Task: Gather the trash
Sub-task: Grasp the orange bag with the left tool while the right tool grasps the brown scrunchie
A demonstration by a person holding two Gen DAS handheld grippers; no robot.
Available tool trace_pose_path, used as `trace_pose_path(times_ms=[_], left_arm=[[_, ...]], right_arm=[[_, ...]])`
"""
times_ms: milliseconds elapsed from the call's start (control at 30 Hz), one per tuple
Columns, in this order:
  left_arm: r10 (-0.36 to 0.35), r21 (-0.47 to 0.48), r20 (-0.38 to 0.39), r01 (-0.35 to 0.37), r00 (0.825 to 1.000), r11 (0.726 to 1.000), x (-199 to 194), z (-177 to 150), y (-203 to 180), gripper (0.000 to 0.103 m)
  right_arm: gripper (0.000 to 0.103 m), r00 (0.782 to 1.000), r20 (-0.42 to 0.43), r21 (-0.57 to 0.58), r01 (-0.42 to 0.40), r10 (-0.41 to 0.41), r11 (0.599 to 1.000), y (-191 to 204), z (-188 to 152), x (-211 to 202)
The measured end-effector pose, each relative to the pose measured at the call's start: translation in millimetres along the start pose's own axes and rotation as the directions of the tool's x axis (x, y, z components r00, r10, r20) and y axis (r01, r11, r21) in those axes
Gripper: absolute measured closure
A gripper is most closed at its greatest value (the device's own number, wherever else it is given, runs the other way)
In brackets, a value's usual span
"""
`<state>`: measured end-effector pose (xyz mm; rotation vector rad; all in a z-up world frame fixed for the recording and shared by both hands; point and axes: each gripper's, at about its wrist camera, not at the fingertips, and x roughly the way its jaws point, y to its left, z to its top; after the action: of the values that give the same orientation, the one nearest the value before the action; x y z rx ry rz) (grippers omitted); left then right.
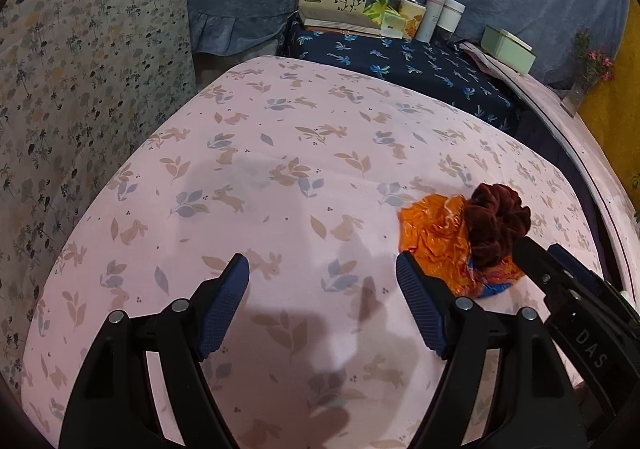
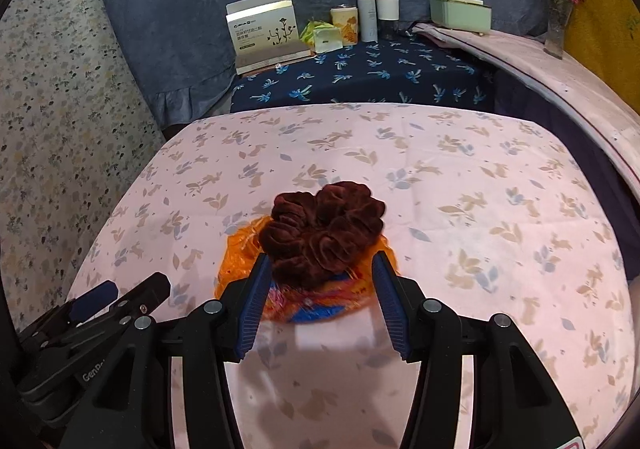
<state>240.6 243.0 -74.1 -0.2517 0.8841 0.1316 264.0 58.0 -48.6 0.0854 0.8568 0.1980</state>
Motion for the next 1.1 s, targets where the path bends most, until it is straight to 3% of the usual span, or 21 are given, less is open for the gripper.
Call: trace_pose_path(times_ms=[267, 300, 400, 800, 1100], left_arm=[[0.004, 0.001, -0.018, -0.004, 1.0, 1.0, 18, 8, -2, 0.031], [0.003, 0.0, -0.021, -0.003, 1.0, 1.0, 20, 8, -2, 0.031], [0.003, 0.005, -0.024, -0.003, 1.0, 1.0, 23, 8, -6, 0.031], [-0.085, 0.068, -0.037, 0.087, 0.996, 0.994, 22, 1, -61, 0.026], [-0.163, 0.152, -0.038, 0.167, 0.986, 0.974, 14, -12, -129, 0.01]], right_arm=[[0.052, 0.998, -0.055, 0.023, -0.025, 0.026, 0.999, 2, 2, 37], [0.058, 0.997, -0.066, 0.025, -0.027, 0.028, 0.999, 0, 1, 42], [0.094, 0.995, -0.093, 0.017, -0.034, 0.035, 0.999, -6, -2, 49], [0.095, 0.999, 0.029, 0.054, 0.023, -0.025, 0.998, -62, -1, -3], [0.095, 0.992, 0.075, 0.142, 0.094, -0.106, 0.985, -123, -15, -45]])
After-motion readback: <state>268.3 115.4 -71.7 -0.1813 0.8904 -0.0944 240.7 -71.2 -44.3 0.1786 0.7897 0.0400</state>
